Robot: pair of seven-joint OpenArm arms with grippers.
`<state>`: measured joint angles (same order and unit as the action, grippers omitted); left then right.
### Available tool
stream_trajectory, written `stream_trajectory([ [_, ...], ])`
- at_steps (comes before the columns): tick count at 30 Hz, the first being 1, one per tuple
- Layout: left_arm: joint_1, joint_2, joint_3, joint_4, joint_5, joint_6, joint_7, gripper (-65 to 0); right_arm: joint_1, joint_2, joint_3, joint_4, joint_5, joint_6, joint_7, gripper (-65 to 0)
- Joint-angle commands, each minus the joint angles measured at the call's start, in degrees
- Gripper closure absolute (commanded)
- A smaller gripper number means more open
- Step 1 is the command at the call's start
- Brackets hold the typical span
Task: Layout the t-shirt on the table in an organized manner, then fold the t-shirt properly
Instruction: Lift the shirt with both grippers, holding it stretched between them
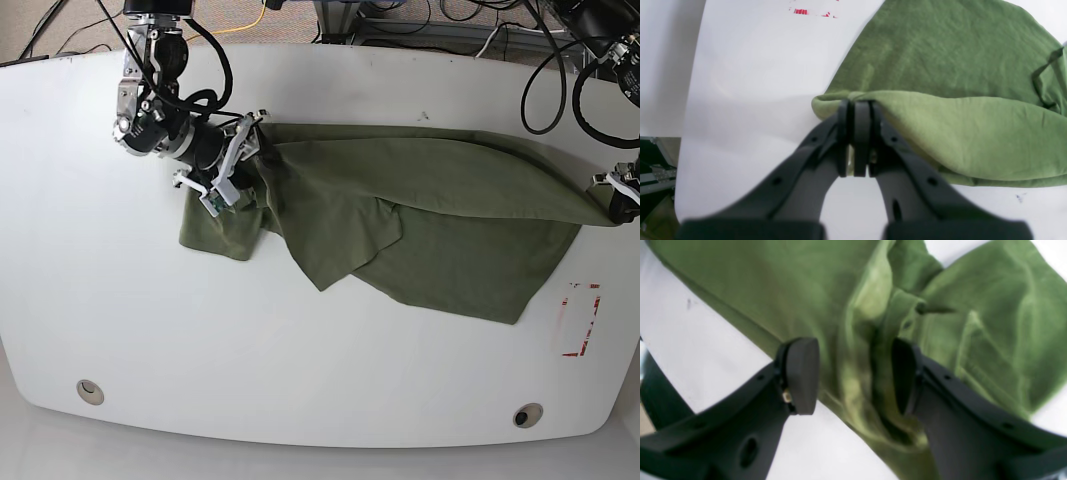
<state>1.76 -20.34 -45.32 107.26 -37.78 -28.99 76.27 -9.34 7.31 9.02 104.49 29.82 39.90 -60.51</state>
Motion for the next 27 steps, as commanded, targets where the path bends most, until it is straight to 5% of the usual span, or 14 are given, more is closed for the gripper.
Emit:
stream_trajectory([
  [1,-0.57,-1.24,-0.26,0.91,-0.68,0.03,-1.41,0.0,1.56,-0.23,0.08,-0.79,0.99,0.10,1.30,-33.5],
  [8,-0.57,-1.24,-0.26,0.91,-0.68,0.03,-1.41,0.0,2.79,-1.29,0.08,-3.34,1.08,0.10,1.30,-30.0],
  [14,-0.57,-1.24,-0.35,0.91,-0.68,0.03,-1.41,0.0,3.06,-1.55,0.08,-3.43,1.08,0.10,1.30,-1.3],
  [27,-1.89,-1.33,-0.26,1.53,-0.77,0.03,-1.41,0.0,2.71,-1.55,0.35,5.80,1.52,0.10,0.95,0.0],
])
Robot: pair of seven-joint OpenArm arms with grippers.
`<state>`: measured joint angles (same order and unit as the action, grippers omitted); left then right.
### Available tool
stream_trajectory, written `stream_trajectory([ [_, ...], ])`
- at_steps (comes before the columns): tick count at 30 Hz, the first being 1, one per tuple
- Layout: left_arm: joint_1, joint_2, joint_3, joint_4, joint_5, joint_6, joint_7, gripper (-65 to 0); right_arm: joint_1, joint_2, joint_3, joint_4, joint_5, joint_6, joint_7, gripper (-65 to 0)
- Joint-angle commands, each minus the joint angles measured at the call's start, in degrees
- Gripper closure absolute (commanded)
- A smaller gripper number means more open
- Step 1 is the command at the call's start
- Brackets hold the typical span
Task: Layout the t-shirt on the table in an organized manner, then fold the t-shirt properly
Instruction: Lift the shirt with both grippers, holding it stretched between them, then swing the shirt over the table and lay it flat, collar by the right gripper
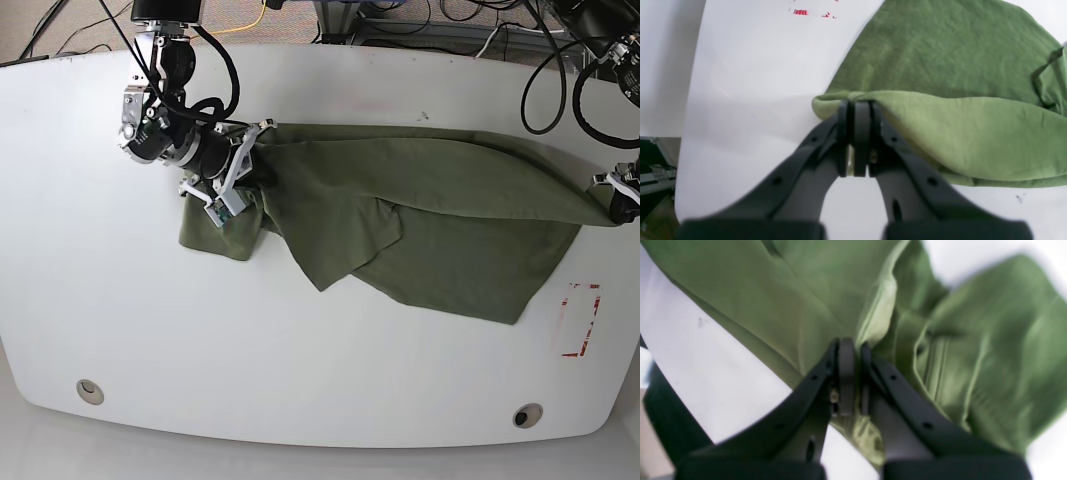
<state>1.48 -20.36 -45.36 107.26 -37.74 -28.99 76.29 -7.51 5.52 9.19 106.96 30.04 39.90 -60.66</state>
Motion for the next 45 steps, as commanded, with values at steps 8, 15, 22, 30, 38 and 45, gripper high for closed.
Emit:
stream_trajectory([
  [8,-8.82,-1.22,-0.22,3.73,-3.19,0.11,-1.43,0.0,4.04,2.35,1.05,6.05,1.30,0.10,1.10,0.0],
  [15,-17.34,-1.40,0.13,3.99,-6.79,0.38,-1.35,0.0,12.04,4.63,2.98,5.70,1.12,0.10,1.10,0.0],
  [22,-27.01,-1.75,4.00,3.81,-6.35,0.38,-1.26,0.0,22.41,9.47,2.81,-0.45,1.30,0.10,1.10,0.0],
  [30,-39.50,-2.19,9.28,3.64,-3.89,0.47,-1.26,0.0,38.76,13.60,1.67,-11.70,1.30,0.10,1.10,0.0],
  [38,-55.94,1.06,14.90,0.03,4.37,0.47,-1.43,0.0,57.93,18.44,-4.14,-24.36,1.30,0.10,1.10,0.0],
  [45,-69.74,2.82,17.28,-6.38,7.27,0.47,-1.70,0.0,74.28,21.43,-9.59,-33.33,1.30,0.10,0.93,0.0],
])
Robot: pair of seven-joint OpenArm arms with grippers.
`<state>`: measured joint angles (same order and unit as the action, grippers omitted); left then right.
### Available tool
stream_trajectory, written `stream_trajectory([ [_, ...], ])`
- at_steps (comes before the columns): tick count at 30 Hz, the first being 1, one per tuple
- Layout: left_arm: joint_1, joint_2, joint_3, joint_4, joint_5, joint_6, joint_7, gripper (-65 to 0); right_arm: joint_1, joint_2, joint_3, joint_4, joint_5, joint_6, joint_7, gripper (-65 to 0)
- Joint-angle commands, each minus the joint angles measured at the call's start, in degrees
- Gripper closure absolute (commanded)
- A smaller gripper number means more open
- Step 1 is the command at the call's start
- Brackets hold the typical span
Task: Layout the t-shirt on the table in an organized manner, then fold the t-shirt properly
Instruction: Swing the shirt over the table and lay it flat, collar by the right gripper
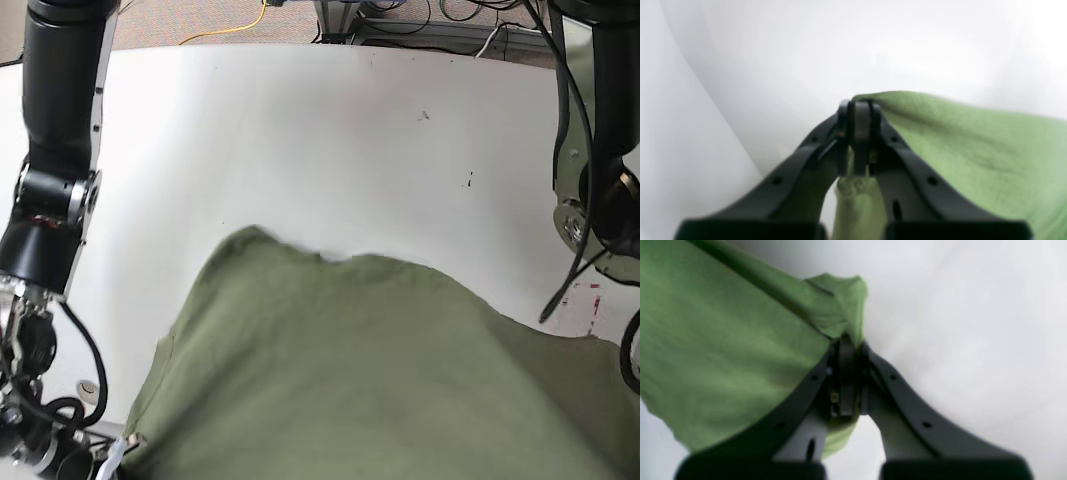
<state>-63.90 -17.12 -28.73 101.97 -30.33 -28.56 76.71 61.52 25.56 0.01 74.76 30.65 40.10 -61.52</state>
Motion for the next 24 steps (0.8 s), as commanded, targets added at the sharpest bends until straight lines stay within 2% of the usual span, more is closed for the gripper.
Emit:
stream_trajectory([
  [1,-6.12,-0.41,1.17,-2.06,0.04,0.03,-2.47,0.0,7.71,1.65,-1.29,-2.19,0.69,-0.10,1.34,0.0],
  [7,-12.98,-0.33,2.67,-7.34,-0.05,0.03,-4.75,0.0,18.53,2.61,-4.71,-4.65,0.69,-0.10,-1.91,0.0],
  [12,-15.62,0.64,3.63,-10.06,-0.14,0.03,-5.10,0.0,20.99,2.79,-3.57,-4.39,0.69,-0.10,-5.69,0.0],
  [17,-15.35,0.64,4.77,-10.15,-0.31,-0.32,-4.93,0.0,16.95,3.84,0.74,0.27,0.69,-0.10,-9.21,0.0],
  [24,-8.85,0.73,4.77,-7.60,-0.31,-0.41,-4.93,0.0,2.53,4.46,6.98,11.52,0.69,-0.10,-11.06,0.0],
])
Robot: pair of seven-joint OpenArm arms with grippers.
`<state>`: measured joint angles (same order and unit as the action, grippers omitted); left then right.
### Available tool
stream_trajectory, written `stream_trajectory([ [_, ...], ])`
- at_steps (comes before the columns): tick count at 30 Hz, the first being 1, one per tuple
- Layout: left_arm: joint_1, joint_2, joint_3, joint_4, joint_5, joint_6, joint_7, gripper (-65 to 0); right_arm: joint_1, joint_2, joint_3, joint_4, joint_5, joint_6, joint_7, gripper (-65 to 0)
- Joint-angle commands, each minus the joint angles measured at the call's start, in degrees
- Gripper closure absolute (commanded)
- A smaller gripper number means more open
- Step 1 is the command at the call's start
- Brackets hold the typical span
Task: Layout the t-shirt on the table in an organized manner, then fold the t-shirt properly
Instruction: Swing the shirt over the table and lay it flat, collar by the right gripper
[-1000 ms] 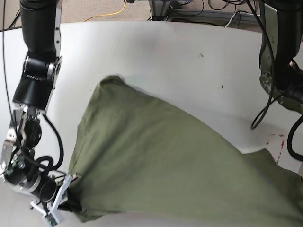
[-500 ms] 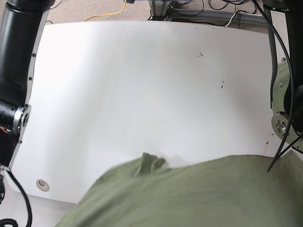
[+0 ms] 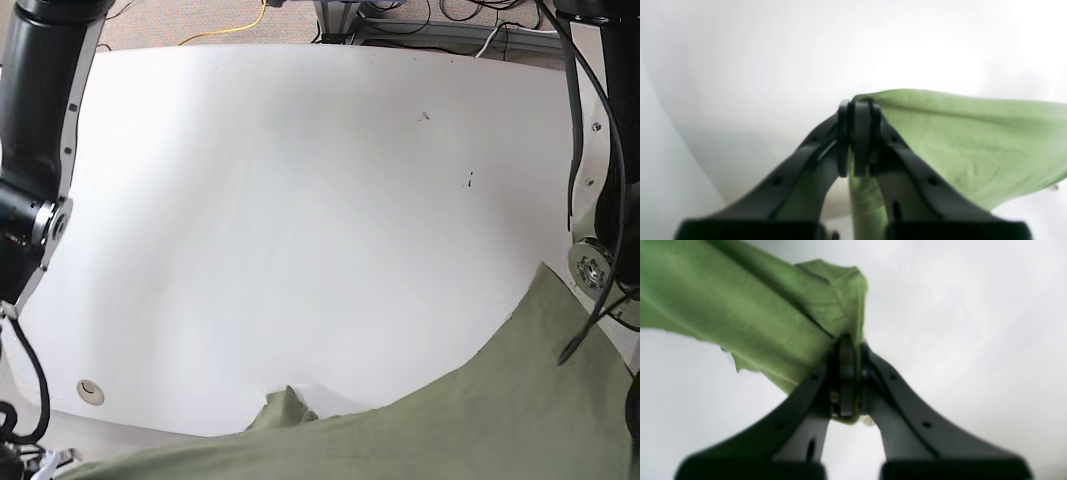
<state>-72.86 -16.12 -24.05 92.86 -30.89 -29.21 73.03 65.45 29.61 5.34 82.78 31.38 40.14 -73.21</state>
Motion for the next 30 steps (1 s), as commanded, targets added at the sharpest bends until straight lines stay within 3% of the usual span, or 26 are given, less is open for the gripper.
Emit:
stream_trajectory([
  [1,1.08,-0.28,0.01,2.22,0.26,0.24,-1.25,0.0,-3.87,0.42,2.61,4.82,-0.03,-0.14,0.64,0.0],
  [8,13.56,-0.63,-0.34,7.76,-2.82,0.24,-1.17,0.0,-23.47,-0.20,9.91,14.49,-0.03,-0.14,0.99,0.0],
  [15,30.53,-2.12,-0.43,11.62,-7.83,0.24,-1.34,0.0,-42.11,-4.95,15.97,20.21,-0.03,-0.14,3.63,0.0],
  [25,52.42,-2.30,-6.23,13.82,-13.46,0.24,-1.43,0.0,-59.25,-10.13,16.85,21.26,-0.12,-0.14,7.94,0.0],
  [30,61.12,-2.65,-9.66,14.09,-14.78,0.24,-1.43,0.0,-66.02,-10.66,16.85,21.26,-0.21,-0.14,11.36,0.0],
])
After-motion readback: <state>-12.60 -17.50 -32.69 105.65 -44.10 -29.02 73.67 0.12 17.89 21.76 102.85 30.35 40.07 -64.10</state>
